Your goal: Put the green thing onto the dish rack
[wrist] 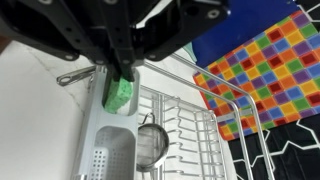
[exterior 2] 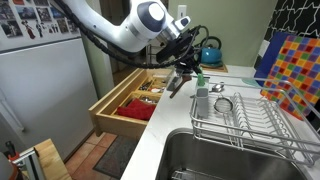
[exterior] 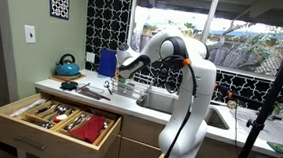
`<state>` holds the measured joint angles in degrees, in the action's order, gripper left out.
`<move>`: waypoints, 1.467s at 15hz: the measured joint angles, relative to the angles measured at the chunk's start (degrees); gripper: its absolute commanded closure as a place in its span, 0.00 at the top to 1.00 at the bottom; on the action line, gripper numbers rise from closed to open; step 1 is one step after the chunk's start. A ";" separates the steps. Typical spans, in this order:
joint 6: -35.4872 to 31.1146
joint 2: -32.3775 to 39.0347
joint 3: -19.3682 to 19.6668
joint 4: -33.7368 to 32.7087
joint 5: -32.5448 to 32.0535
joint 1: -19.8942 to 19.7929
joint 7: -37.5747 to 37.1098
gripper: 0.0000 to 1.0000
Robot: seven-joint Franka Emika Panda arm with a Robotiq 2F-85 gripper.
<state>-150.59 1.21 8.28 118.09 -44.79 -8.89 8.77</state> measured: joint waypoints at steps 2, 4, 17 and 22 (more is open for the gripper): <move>0.03 0.11 0.00 -0.06 0.70 0.01 0.83 0.05; 0.12 0.21 0.00 -0.19 1.80 0.01 1.96 0.05; 3.79 1.37 -0.40 -1.36 7.34 0.48 5.18 0.76; 7.90 4.42 -1.18 -3.30 17.10 0.70 9.95 1.00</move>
<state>-142.69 5.63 7.10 114.79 -27.69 -8.19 18.72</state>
